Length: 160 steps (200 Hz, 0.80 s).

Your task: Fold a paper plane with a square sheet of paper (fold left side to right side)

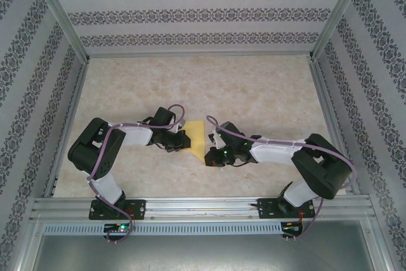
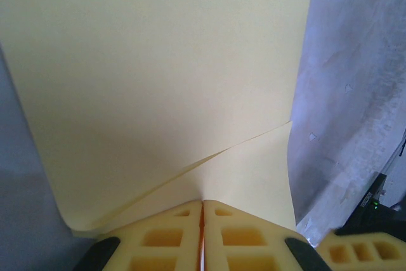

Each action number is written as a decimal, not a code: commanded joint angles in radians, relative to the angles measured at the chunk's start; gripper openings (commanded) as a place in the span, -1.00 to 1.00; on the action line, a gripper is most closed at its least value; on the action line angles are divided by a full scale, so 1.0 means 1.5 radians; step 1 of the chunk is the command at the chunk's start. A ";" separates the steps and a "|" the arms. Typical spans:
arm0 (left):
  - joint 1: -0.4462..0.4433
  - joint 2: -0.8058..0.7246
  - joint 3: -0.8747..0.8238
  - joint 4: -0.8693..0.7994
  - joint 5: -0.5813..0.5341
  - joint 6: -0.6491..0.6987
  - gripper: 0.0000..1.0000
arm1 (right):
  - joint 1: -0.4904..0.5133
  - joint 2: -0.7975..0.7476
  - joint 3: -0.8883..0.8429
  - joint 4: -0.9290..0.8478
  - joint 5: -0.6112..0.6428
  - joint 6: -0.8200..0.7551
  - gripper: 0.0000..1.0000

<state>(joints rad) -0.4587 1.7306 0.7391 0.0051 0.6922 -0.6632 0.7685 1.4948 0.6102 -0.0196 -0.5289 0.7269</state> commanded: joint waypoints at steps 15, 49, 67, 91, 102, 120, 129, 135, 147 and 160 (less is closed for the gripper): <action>-0.006 0.041 -0.020 -0.051 -0.076 0.005 -0.82 | -0.009 -0.038 0.017 -0.018 -0.016 -0.015 -1.00; -0.007 0.041 -0.020 -0.050 -0.075 0.005 -0.82 | 0.002 0.021 0.060 -0.006 0.004 -0.020 -1.00; -0.007 0.040 -0.021 -0.050 -0.075 0.006 -0.82 | 0.005 0.053 0.080 0.000 0.019 -0.020 -1.00; -0.007 0.042 -0.018 -0.050 -0.073 0.005 -0.82 | 0.006 0.081 0.098 -0.001 0.030 -0.023 -1.00; -0.007 0.043 -0.018 -0.049 -0.073 0.005 -0.82 | 0.006 0.090 0.103 -0.006 0.032 -0.024 -1.00; -0.007 0.041 -0.018 -0.049 -0.072 0.003 -0.82 | 0.006 0.102 0.106 -0.011 0.037 -0.025 -1.00; -0.007 0.041 -0.018 -0.049 -0.072 0.004 -0.82 | 0.007 0.107 0.106 -0.016 0.040 -0.026 -1.00; -0.007 0.040 -0.020 -0.049 -0.073 0.003 -0.82 | 0.007 0.110 0.106 -0.018 0.043 -0.027 -1.00; -0.007 0.039 -0.019 -0.050 -0.073 0.002 -0.82 | 0.008 0.115 0.106 -0.025 0.049 -0.027 -1.00; -0.007 0.038 -0.016 -0.051 -0.070 0.003 -0.82 | 0.010 0.122 0.106 -0.034 0.057 -0.030 -1.00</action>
<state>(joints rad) -0.4587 1.7306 0.7395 0.0048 0.6930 -0.6632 0.7704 1.6550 0.7490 -0.0341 -0.4812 0.7036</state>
